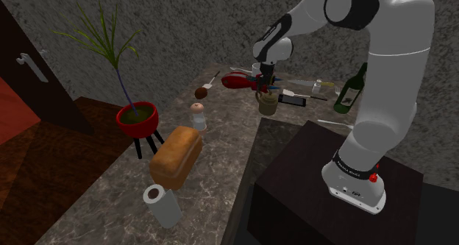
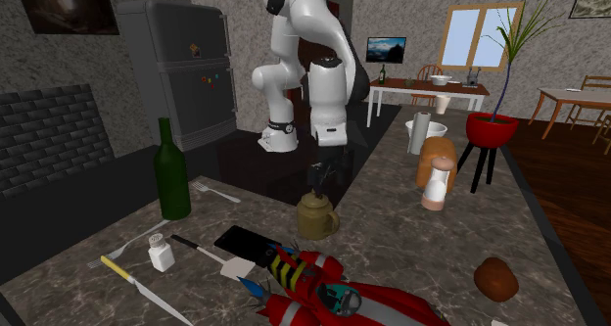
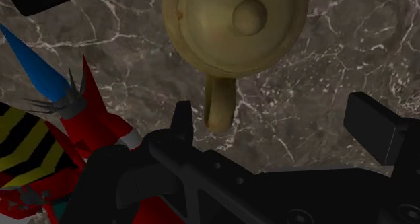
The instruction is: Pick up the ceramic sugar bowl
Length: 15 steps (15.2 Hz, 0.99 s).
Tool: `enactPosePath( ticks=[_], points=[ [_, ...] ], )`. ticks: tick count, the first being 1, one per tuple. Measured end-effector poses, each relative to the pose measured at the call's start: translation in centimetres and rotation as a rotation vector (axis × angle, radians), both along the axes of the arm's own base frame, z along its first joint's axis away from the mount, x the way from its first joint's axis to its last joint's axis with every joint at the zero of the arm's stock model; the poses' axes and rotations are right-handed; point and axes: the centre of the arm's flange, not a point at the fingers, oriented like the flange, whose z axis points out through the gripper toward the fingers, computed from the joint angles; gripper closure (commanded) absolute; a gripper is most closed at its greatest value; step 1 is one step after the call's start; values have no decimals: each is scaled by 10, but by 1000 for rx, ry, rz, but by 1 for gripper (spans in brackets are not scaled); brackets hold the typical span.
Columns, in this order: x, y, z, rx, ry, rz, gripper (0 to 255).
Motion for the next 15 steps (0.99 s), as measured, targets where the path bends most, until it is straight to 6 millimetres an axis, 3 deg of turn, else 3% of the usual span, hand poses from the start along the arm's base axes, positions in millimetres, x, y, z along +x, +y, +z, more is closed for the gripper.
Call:
enactPosePath(
  ticks=[3, 11, 12, 15],
  points=[
    [20, -14, -29, 3, 0, 3, 0],
    [24, -19, -72, 4, 0, 5, 0],
    [24, -19, -74, 4, 0, 5, 255],
    [24, -19, -76, 4, -1, 5, 255]
  ],
)
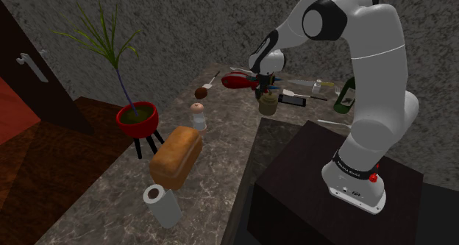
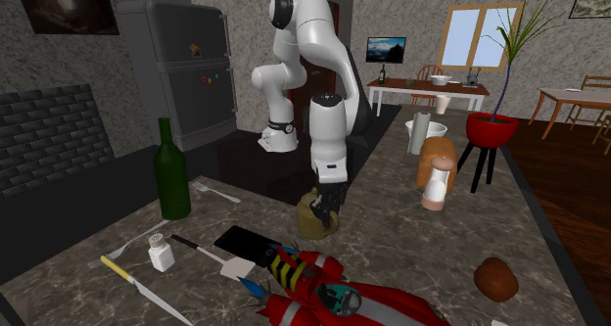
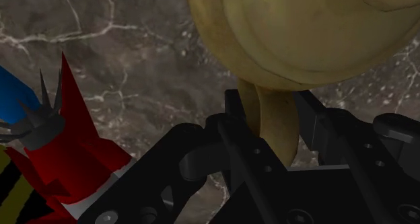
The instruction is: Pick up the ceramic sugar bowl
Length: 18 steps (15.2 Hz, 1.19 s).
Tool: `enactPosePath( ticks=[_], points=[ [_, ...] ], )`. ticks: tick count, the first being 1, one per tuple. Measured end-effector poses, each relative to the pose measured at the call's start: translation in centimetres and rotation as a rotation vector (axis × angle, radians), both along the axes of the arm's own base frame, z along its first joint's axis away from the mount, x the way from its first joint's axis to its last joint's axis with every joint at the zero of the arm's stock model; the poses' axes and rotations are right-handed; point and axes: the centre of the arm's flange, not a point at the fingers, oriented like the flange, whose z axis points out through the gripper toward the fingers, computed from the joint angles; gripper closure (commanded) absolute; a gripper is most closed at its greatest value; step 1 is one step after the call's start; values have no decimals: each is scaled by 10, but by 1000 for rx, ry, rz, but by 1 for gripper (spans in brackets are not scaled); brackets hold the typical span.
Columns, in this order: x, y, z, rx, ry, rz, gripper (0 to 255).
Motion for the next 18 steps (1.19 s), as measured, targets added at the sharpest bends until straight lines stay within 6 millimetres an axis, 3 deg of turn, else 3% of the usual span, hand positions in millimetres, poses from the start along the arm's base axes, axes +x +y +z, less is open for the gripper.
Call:
enactPosePath(
  ticks=[9, 18],
  points=[
    [0, 0, 4, 0, 1, 0, 255],
    [1, 0, 51, 0, 1, -1, 255]
  ],
)
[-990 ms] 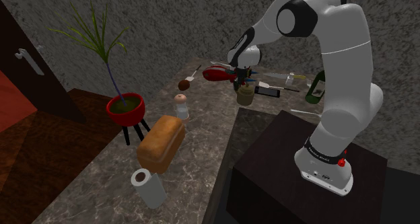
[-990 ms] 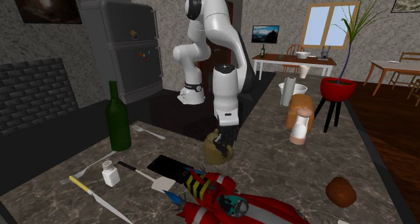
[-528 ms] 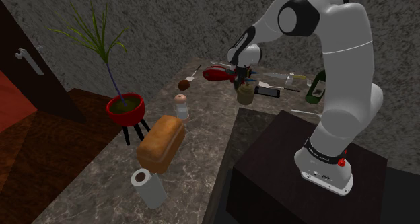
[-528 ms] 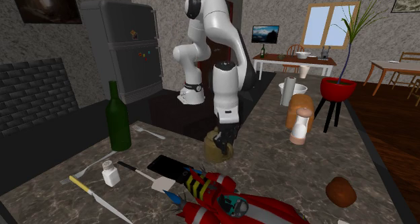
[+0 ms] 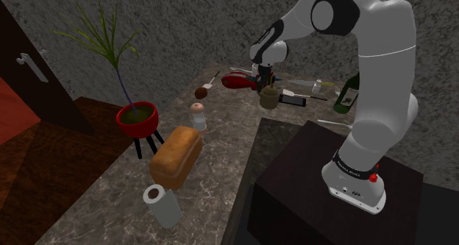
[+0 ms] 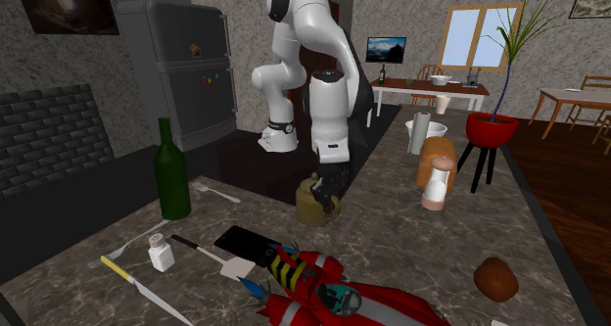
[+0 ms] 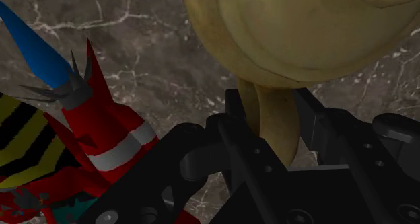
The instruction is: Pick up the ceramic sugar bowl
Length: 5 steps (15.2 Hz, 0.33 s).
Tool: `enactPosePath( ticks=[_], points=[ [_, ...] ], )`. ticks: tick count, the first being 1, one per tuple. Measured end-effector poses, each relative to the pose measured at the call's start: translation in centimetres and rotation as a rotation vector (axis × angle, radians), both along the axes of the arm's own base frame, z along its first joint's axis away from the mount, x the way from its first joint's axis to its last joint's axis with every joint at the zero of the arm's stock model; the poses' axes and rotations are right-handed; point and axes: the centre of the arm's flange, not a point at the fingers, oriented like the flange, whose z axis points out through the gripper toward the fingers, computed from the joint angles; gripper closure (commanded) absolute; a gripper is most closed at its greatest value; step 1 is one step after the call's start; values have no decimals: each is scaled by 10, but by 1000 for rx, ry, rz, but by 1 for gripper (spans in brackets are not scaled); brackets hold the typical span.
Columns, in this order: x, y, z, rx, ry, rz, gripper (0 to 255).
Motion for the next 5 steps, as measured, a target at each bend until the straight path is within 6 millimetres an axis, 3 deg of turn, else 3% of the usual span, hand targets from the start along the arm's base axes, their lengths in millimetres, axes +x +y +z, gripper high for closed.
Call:
enactPosePath(
  ticks=[5],
  points=[
    [-1, 0, 25, 0, 0, 0, 255]
  ],
)
